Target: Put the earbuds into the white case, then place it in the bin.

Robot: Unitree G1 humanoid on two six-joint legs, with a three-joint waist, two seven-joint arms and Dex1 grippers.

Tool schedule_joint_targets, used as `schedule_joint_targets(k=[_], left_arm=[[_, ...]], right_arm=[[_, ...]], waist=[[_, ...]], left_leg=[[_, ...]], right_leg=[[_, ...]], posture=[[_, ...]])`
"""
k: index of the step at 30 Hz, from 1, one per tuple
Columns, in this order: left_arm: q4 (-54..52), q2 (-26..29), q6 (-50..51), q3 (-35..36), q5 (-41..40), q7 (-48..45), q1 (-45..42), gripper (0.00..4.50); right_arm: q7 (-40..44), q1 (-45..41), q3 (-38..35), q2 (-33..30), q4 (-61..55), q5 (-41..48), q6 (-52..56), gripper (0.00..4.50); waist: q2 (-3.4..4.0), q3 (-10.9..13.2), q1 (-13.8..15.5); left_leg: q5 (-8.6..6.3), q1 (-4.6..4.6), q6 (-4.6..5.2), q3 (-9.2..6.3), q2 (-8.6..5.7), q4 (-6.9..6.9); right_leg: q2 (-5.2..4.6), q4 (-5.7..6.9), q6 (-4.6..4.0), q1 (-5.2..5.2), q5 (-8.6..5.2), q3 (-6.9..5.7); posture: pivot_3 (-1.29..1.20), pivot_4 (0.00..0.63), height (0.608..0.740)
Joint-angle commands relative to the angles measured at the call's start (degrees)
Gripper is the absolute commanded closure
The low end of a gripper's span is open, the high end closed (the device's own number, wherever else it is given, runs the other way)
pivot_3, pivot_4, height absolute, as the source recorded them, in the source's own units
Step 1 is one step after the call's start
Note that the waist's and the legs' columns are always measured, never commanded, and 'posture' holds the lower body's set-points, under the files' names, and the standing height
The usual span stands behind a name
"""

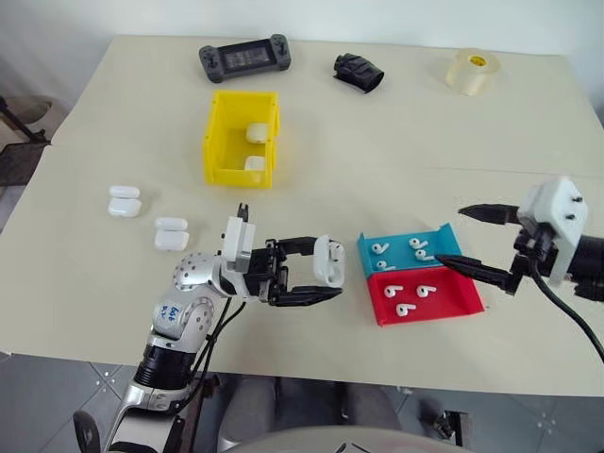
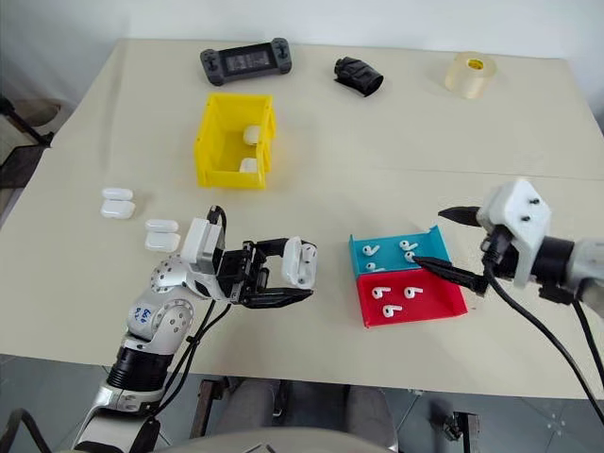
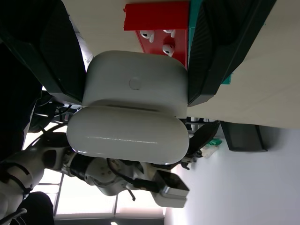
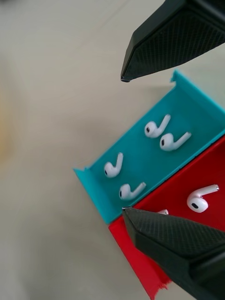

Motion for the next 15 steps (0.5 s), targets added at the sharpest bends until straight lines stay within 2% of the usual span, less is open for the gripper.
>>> schedule_joint_targets(k=[1, 5, 8, 11, 15], left_arm=[[-1.8, -0.6, -1.0, -0.7, 0.1, 0.5, -0.2, 1.65], [-1.4, -1.1, -1.1, -1.2, 0.1, 0.4, -0.7, 1.65], [-1.0, -1.3, -1.2, -1.3, 0.1, 0.1, -1.0, 1.65], [-0.6, -1.5, -1.4, -1.3, 0.2, 0.0, -1.2, 1.65], [-0.7, -1.9, -1.6, -1.5, 0.3, 0.2, -0.9, 1.65]], right_arm=[[2.1, -8.4, 9.8, -1.8, 3.0, -5.9, 3.0, 0.03], [6.6, -20.1, 22.4, -0.4, 9.1, -14.8, 3.3, 0.03], [10.0, -26.3, 29.2, 1.2, 13.5, -20.9, 2.4, 0.03], [13.3, -30.2, 34.3, 2.2, 17.4, -26.8, 0.3, 0.03], [15.2, -33.8, 36.9, 5.7, 22.2, -31.3, -1.3, 0.03]], waist=[[0.0, 0.0, 0.1], [0.01, 0.0, -0.1], [0.04, 0.0, -0.2], [0.04, 0.0, -0.2], [0.04, 0.0, -0.2]], left_leg=[[0.0, -0.01, 0.0, -0.02, 0.0, 0.0], [0.0, -0.09, 0.0, -0.01, -0.01, -0.03], [0.0, -0.12, 0.0, 0.01, -0.01, -0.06], [0.0, -0.13, -0.01, 0.01, 0.0, -0.1], [0.0, -0.14, -0.01, 0.02, -0.01, -0.09]], right_leg=[[0.0, -0.01, 0.0, -0.01, 0.0, 0.0], [-0.04, -0.01, 0.0, -0.15, 0.0, 0.0], [-0.04, 0.01, 0.0, -0.23, 0.0, -0.01], [-0.03, 0.05, 0.0, -0.3, 0.0, -0.01], [-0.04, 0.05, 0.0, -0.3, 0.0, -0.01]], posture=[[0.0, 0.15, 0.74], [0.0, 0.15, 0.74], [0.0, 0.15, 0.74], [0.0, 0.15, 0.74], [0.0, 0.15, 0.74]])
